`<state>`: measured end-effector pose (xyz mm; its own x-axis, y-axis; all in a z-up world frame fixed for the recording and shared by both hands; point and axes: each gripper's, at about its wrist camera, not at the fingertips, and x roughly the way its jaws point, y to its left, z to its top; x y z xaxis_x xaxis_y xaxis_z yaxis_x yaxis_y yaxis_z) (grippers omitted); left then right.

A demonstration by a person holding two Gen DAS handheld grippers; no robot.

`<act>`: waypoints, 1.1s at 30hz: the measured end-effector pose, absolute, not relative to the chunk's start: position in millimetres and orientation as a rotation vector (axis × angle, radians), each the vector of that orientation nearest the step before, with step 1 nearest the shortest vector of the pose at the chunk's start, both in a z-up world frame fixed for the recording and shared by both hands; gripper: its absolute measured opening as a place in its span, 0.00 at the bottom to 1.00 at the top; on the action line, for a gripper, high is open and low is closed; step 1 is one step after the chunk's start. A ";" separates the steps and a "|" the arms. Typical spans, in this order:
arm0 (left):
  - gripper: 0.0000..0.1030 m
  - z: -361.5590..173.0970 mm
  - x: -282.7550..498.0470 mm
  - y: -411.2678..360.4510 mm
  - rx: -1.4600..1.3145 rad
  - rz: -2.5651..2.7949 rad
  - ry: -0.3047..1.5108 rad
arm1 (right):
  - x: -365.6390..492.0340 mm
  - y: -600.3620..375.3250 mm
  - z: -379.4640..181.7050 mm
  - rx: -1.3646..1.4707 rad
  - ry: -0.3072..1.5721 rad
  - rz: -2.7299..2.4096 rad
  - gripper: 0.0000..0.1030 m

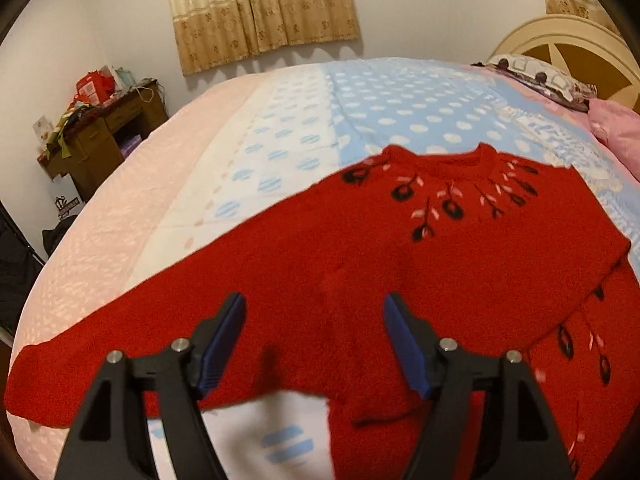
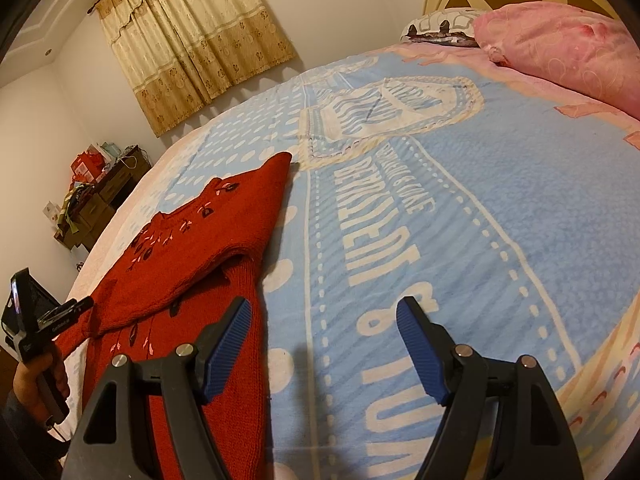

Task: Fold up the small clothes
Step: 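Move the left gripper to the other sleeve cuff and grasp it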

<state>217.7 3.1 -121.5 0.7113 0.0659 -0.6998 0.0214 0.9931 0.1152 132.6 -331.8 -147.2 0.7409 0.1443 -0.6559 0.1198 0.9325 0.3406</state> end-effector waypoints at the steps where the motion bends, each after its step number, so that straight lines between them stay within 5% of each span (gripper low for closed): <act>1: 0.72 -120.4 217.8 1.9 0.096 0.009 0.769 | 132.7 -331.6 -147.8 0.380 0.743 0.014 0.74; 9: 0.96 -151.7 229.0 6.7 0.201 0.099 0.826 | 133.4 -328.7 -147.1 0.366 0.748 0.004 0.74; 20: 0.96 -147.6 226.2 18.2 0.125 0.107 0.783 | 180.3 -256.5 -91.2 0.143 0.698 0.185 0.74; 27: 0.96 -151.4 222.3 15.5 0.124 0.078 0.803 | 242.5 -213.0 -145.4 0.042 0.934 0.246 0.74; 33: 0.96 -139.4 206.9 31.3 0.092 0.072 0.792 | 214.1 -225.2 -123.7 0.087 0.841 0.268 0.74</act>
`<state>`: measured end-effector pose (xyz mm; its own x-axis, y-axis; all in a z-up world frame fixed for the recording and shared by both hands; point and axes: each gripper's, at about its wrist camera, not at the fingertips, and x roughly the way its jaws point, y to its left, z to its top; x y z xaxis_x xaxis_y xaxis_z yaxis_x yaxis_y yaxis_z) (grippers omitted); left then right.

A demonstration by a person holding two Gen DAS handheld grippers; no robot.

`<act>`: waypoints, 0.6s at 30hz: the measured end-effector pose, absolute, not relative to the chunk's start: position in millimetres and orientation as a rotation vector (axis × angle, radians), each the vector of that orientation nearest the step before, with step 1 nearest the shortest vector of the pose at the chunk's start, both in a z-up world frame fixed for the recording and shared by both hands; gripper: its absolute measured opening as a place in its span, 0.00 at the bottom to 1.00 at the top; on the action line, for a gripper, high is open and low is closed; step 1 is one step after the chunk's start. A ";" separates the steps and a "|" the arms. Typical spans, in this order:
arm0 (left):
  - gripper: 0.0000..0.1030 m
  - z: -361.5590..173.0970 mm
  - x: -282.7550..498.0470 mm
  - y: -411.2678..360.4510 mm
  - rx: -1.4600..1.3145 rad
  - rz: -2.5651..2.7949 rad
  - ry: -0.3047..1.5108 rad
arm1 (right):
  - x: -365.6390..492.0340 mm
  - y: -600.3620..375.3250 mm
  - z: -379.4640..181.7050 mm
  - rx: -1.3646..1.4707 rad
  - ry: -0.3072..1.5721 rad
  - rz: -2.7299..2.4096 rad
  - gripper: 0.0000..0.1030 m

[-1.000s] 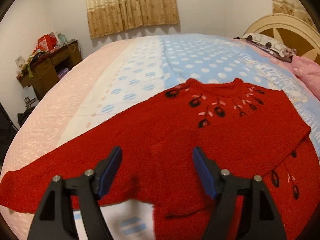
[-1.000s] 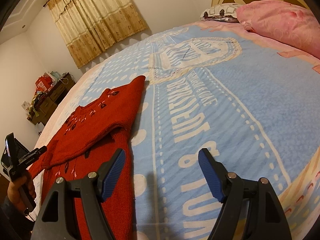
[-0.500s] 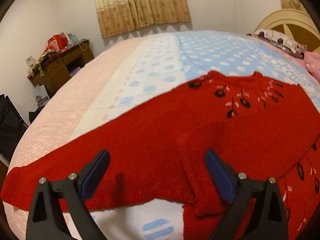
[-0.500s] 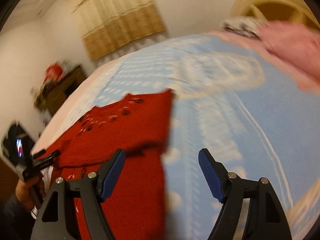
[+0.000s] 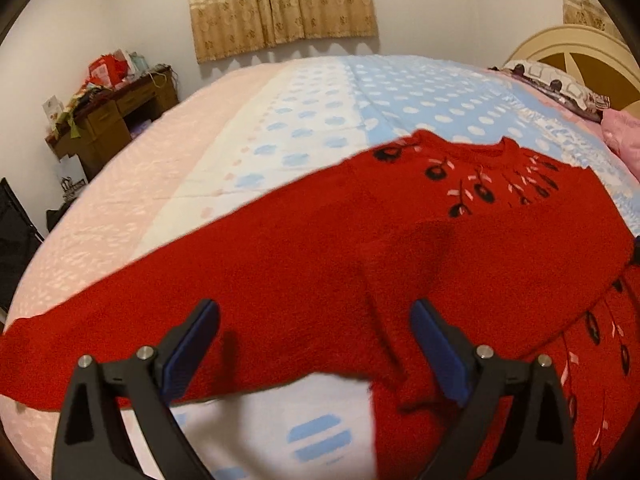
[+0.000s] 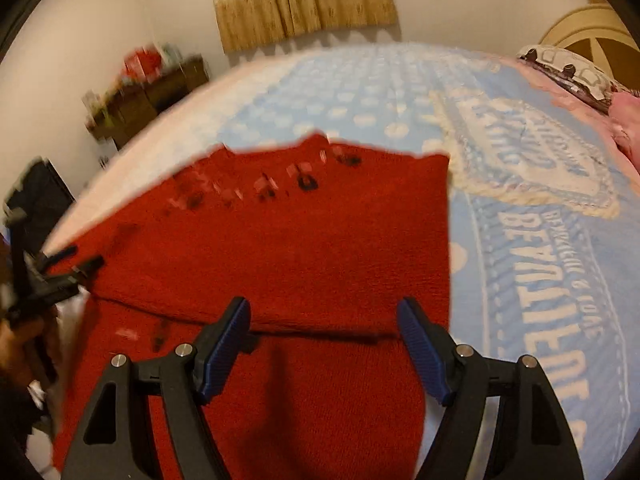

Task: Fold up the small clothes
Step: 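Move the left gripper to the other sleeve cuff and grasp it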

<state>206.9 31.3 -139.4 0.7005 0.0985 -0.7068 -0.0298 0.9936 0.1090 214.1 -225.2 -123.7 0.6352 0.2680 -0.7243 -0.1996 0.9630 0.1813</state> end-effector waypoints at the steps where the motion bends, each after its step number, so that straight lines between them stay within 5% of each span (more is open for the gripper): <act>1: 0.96 -136.7 203.6 35.0 0.091 0.072 0.789 | 204.2 -231.3 -114.2 0.107 0.810 0.274 0.74; 18: 0.95 -114.6 112.7 221.3 -0.091 0.437 0.777 | 123.4 -316.1 -118.4 0.194 0.646 0.138 0.74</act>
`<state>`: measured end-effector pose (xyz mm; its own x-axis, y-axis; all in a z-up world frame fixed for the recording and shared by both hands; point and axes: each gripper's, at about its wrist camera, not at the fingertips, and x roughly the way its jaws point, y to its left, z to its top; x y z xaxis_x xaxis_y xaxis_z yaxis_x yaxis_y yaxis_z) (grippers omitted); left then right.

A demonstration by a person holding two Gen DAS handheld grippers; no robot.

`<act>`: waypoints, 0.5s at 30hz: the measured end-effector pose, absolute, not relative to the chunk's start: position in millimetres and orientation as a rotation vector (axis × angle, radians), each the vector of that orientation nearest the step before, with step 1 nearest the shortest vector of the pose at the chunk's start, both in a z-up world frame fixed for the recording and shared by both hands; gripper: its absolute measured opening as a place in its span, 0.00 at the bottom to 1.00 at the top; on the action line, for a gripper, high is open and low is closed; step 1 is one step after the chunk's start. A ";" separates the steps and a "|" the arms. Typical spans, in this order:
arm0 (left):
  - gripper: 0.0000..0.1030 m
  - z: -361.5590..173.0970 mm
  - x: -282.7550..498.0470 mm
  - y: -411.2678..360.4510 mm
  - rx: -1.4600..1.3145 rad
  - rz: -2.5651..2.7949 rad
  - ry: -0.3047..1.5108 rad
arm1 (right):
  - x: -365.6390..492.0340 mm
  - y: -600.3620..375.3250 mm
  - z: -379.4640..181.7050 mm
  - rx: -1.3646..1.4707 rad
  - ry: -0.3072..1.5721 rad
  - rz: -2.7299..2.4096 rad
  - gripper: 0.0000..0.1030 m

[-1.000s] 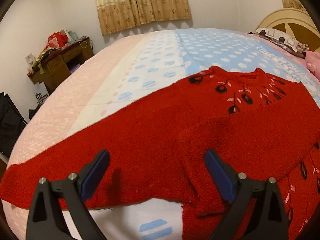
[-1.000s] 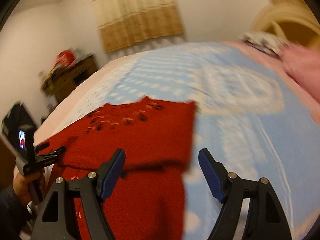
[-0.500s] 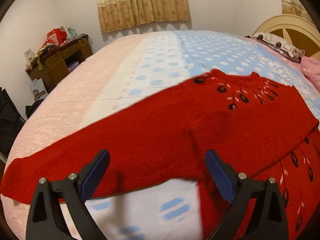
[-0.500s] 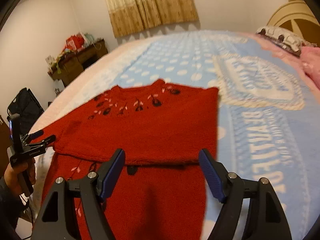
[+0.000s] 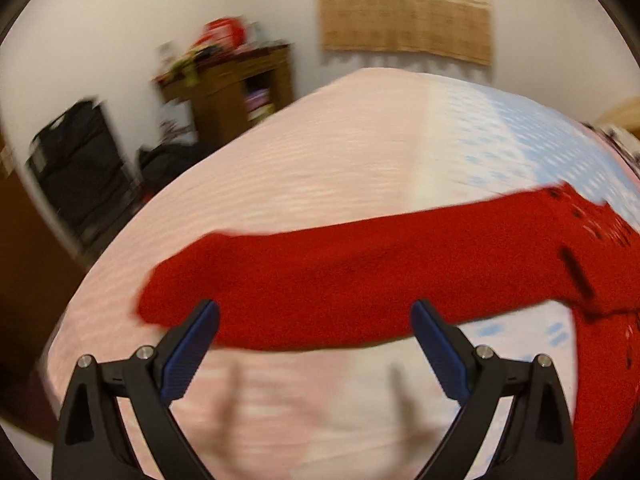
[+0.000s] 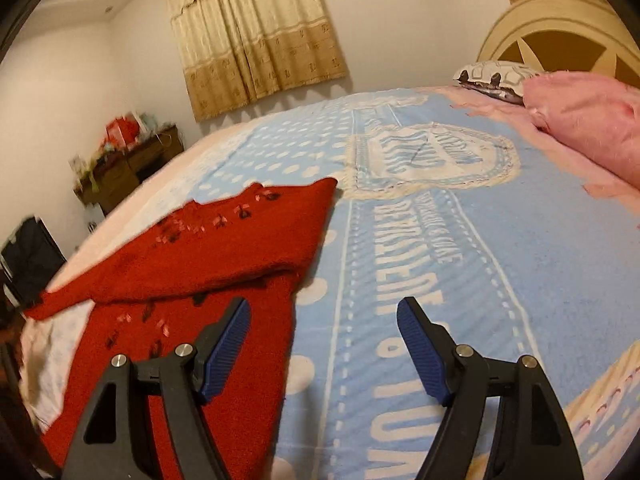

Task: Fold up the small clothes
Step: 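Move the left gripper to the other sleeve cuff and grasp it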

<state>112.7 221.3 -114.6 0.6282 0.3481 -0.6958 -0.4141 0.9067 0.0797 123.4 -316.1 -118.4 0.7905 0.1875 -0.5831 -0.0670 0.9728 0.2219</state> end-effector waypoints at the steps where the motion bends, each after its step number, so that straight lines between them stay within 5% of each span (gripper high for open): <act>1: 0.95 -115.2 105.8 237.0 -0.122 0.476 0.775 | 124.0 -316.1 -119.1 0.191 0.646 0.140 0.74; 15: 0.95 -144.1 107.4 326.3 -0.454 0.635 0.740 | 126.5 -299.8 -127.4 0.107 0.693 0.110 0.74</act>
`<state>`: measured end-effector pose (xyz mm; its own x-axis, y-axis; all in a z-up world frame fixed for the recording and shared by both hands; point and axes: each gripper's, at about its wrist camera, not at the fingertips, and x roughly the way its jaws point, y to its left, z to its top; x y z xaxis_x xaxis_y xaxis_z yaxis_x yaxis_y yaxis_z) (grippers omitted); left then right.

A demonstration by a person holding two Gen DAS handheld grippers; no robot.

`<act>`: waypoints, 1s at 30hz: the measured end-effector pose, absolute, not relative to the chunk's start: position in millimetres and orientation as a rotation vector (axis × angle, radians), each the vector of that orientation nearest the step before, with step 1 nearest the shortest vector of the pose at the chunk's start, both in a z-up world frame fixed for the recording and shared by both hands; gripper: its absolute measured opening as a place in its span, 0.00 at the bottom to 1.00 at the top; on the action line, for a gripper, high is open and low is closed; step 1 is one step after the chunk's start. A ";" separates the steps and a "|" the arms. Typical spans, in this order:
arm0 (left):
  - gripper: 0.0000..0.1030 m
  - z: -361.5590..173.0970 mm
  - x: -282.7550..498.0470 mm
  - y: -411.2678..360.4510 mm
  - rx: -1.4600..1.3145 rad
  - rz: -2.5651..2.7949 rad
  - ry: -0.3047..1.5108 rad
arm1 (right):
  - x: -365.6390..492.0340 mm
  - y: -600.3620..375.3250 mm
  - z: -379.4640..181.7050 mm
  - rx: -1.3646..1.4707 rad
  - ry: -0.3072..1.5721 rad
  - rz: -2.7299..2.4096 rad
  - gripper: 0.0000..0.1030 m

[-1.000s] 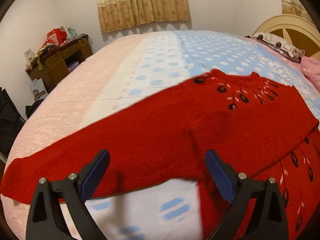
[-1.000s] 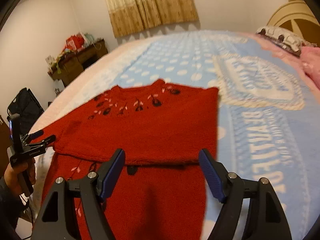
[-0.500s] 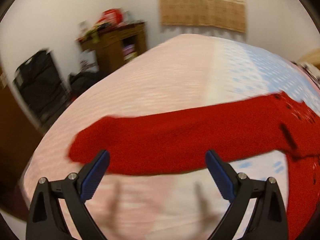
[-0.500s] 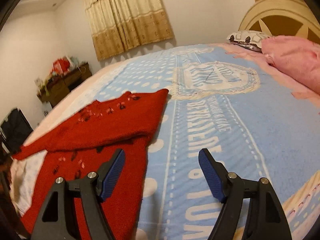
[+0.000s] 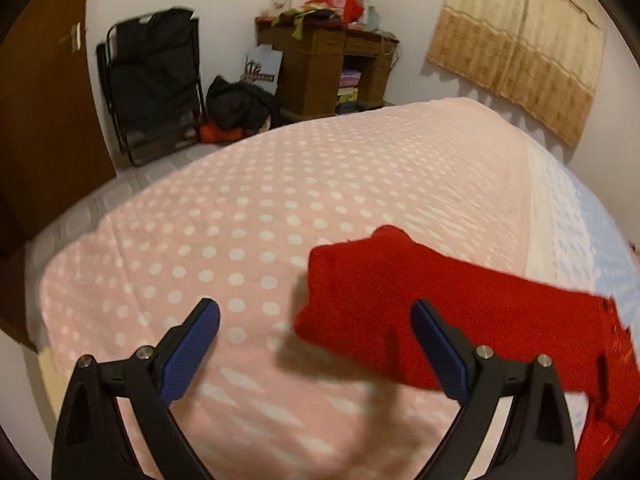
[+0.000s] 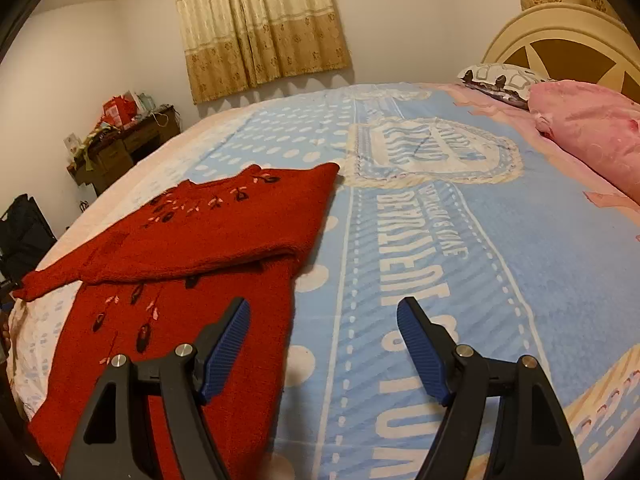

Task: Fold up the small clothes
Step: 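Move the left gripper to the other sleeve cuff and grasp it, then lift the held sleeve and fold it across the body toward the first sleeve, release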

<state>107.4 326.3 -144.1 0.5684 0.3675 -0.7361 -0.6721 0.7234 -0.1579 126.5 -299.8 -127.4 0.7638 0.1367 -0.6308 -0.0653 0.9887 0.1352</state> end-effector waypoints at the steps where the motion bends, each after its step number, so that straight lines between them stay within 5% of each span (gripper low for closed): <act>1: 0.95 -147.3 111.1 331.1 -0.484 0.639 0.738 | 127.1 -298.9 -127.9 0.101 0.697 0.104 0.74; 7: 0.75 -152.6 113.4 335.3 -0.561 0.598 0.712 | 126.9 -296.8 -129.1 0.082 0.704 0.095 0.74; 9: 0.44 -152.0 116.0 336.6 -0.574 0.555 0.715 | 127.7 -297.2 -129.7 0.081 0.709 0.093 0.74; 11: 0.23 -152.9 117.4 339.0 -0.605 0.515 0.718 | 128.8 -297.0 -129.8 0.082 0.713 0.089 0.74; 30: 0.13 -89.1 155.4 259.7 -0.555 0.226 0.626 | 128.9 -295.5 -131.3 0.070 0.720 0.077 0.74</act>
